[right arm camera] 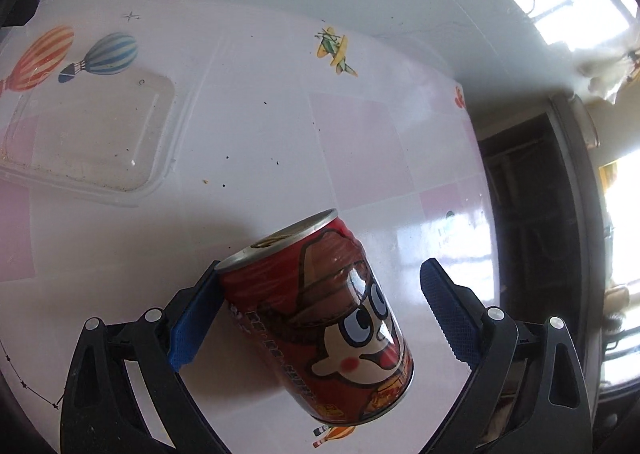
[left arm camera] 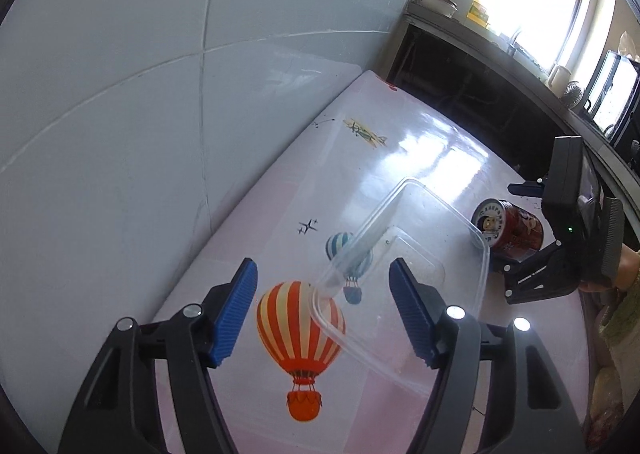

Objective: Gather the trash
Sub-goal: 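Grasp the red can with the right tool while the left tool grasps the clear container rim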

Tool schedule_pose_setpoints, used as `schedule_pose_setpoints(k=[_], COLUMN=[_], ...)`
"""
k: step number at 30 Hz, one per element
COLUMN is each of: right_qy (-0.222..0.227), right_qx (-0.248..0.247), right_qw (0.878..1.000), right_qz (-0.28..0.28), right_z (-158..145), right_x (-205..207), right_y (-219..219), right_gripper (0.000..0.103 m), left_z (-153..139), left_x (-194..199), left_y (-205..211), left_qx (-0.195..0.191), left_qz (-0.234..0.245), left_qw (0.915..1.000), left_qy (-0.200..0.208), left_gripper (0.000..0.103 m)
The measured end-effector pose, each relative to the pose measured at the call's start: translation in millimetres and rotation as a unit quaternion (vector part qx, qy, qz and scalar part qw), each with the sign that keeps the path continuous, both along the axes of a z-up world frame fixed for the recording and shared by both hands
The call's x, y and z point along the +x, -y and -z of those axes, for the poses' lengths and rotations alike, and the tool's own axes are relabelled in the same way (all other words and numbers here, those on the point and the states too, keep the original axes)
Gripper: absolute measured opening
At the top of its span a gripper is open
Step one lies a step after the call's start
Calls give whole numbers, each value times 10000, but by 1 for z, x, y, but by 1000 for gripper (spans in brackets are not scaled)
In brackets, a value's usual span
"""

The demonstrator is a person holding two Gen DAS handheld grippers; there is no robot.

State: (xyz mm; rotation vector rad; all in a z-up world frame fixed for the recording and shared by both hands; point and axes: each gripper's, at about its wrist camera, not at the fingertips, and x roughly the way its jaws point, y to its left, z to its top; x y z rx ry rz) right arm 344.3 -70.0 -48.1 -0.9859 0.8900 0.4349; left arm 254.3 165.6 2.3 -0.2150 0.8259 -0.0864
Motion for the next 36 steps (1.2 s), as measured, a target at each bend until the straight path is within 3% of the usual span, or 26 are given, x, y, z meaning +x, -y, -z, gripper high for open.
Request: schedule_pose_setpoints(k=[2,4,9,13,15,20,22,27,33,36], right_qy=[-200,-282,-250,-397,-482,-336,-139,374,702,731], right_qx=[146,262,796,1823,2509,3611,3787,3773,3883,4032], right_qw=[9996,9987,9914,9664,9399,8730,8565,8438,8272,8151], right_qz=[135,333,1011,1769,2267,3261,3504,3797,3999,4095], right_z=[-1,-4,-15,-32,-41,-47,-49,-50,-49,-47], right_x=[3,4,-5,-28,-50,-110,-137,-196,-240,-242], right_y=[6,13,39,79,104,158,171,187,200,206], right_gripper=[78,74,73,73,73,73,73,73,73,73], left_z=[4,14,31,35,38,36,34,37,41,39], left_x=[17,34,50,38,27,-15,-32,-72,-99,-102], left_y=[7,16,22,30,32,44,53,74,99,107], left_qx=[223,371,355,176,-66,-432,-564,-905,-872,-765], left_qz=[175,397,552,721,789,929,949,1128,1344,1421], left_qw=[9996,9982,9960,9947,9938,9914,9902,9834,9796,9796], left_qy=[-65,-264,-602,-717,-783,-811,-855,-1097,-1213,-1193], left_gripper=[66,64,34,10,4,3,3,5,6,24])
